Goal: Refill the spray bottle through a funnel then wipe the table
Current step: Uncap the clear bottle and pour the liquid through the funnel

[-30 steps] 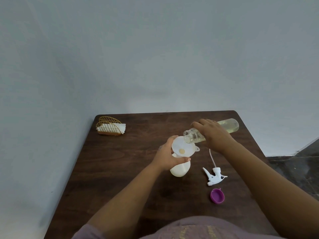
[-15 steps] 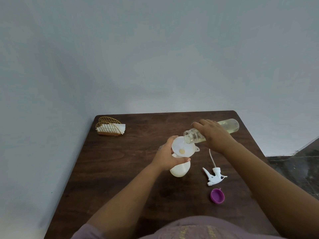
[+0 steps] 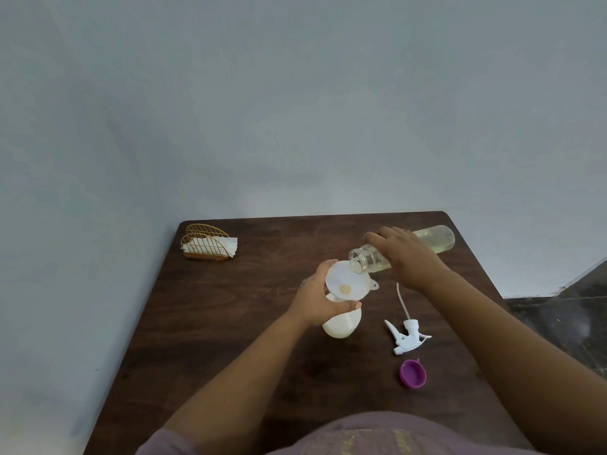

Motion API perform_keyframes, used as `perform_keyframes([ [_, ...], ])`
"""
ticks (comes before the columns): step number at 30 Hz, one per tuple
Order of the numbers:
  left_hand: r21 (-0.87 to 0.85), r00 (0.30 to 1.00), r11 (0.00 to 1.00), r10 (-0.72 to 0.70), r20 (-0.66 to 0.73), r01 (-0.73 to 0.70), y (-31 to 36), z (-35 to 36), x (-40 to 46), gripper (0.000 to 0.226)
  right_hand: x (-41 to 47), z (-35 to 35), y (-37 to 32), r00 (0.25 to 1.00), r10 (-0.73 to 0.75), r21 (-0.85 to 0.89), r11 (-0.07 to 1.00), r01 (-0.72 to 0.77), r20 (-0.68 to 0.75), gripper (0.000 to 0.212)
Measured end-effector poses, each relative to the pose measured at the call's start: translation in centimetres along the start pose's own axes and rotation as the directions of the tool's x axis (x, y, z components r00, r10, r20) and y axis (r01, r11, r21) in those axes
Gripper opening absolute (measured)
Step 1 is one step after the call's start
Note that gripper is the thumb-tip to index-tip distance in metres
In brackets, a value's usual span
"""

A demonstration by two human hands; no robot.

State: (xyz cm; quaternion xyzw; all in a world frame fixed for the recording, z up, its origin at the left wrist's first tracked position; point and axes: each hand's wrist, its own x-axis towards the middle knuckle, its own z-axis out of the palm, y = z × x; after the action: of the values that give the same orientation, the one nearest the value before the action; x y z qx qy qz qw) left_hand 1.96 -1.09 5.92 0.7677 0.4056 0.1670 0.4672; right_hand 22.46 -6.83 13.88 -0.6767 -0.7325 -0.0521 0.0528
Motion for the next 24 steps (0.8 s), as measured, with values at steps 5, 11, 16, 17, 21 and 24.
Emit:
perform_keyframes([
  [5, 0.005, 1.000, 1.000, -0.006, 0.009, 0.006, 0.06, -0.06, -0.02, 0.092, 0.05, 0.19, 0.00, 1.000, 0.003, 0.001, 1.000, -0.003, 0.004, 0.047],
  [11, 0.012, 1.000, 1.000, -0.012, 0.009, 0.012, 0.09, -0.09, -0.01, 0.092, 0.01, 0.30, -0.01, 1.000, 0.006, 0.007, 1.000, -0.006, 0.001, 0.048],
  [16, 0.008, 1.000, 1.000, -0.015, 0.011, 0.015, 0.19, -0.08, -0.05, 0.092, 0.05, 0.22, -0.18, 1.000, 0.005, 0.012, 1.000, -0.005, -0.006, 0.046],
  [17, 0.010, 1.000, 1.000, -0.015, 0.011, 0.015, 0.19, -0.08, -0.05, 0.091, 0.06, 0.21, -0.20, 1.000, 0.005, 0.011, 1.000, -0.005, -0.009, 0.046],
  [21, 0.005, 1.000, 1.000, -0.004, 0.005, 0.004, 0.29, -0.11, -0.14, 0.090, -0.05, 0.24, -0.27, 1.000, 0.004, 0.008, 1.000, -0.004, -0.003, 0.047],
  [24, 0.000, 1.000, 1.000, -0.002, 0.007, 0.002, 0.42, -0.15, -0.18, 0.091, -0.07, 0.18, -0.36, 1.000, 0.002, -0.001, 1.000, -0.002, -0.001, 0.048],
])
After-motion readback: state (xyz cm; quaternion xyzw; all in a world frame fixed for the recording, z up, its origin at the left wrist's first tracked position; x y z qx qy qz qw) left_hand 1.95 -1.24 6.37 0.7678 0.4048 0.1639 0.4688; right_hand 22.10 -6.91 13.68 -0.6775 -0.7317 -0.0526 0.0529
